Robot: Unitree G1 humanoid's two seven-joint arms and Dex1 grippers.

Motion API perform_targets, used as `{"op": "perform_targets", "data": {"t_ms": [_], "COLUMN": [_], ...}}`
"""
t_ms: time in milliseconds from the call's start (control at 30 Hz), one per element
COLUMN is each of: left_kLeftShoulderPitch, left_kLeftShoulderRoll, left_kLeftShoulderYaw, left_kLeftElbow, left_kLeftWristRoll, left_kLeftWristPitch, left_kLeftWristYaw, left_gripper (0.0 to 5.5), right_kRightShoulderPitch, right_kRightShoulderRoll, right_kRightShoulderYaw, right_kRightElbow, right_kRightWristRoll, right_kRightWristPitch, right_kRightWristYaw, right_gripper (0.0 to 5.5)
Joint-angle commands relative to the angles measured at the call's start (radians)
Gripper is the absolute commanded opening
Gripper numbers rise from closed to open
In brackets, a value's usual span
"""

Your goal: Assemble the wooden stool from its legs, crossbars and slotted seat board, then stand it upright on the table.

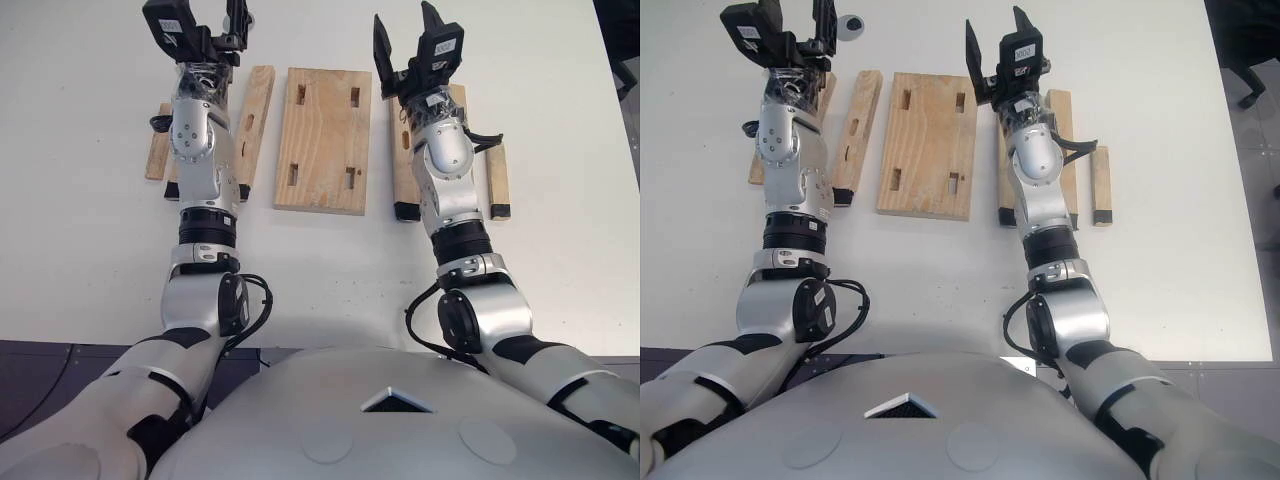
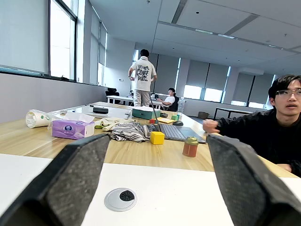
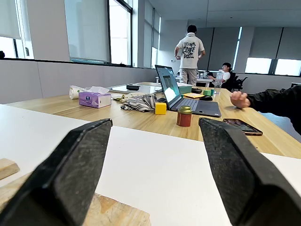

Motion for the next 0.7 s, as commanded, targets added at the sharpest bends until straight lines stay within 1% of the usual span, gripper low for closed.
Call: {"op": "perform_targets", "data": {"t_ms": [33, 333, 533, 633, 700], "left_kLeftShoulderPitch": [0.006, 0.02, 0.051, 0.066, 0.078], "left_kLeftShoulderRoll": [0.006, 0.0, -0.004, -0.004, -0.008], "left_kLeftShoulderYaw": [-0.003, -0.012, -0.024, -0.026, -0.026], "left_kLeftElbow": [-0.01, -0.018, -0.044, -0.056, -0.07], "left_kLeftWristRoll": [0.012, 0.017, 0.02, 0.021, 0.022], "left_kLeftWristPitch": [0.013, 0.011, 0.016, 0.018, 0.02], "left_kLeftWristYaw": [0.01, 0.008, 0.008, 0.011, 0.017], "left_gripper": [3.75, 3.75, 3.75, 3.75, 3.75], "right_kRightShoulderPitch": [0.006, 0.005, 0.044, 0.09, 0.154], "right_kRightShoulderRoll": [-0.008, 0.009, -0.027, -0.049, -0.085], "right_kRightShoulderYaw": [0.001, -0.026, -0.027, -0.035, -0.051], "right_kRightElbow": [-0.016, -0.041, -0.095, -0.174, -0.281], "right_kRightWristRoll": [-0.003, 0.027, 0.036, 0.056, 0.094], "right_kRightWristPitch": [0.019, 0.078, 0.108, 0.125, 0.163], "right_kRightWristYaw": [-0.003, -0.025, 0.009, 0.046, 0.086], "right_gripper": [3.42, 3.42, 3.42, 3.42, 3.42]}}
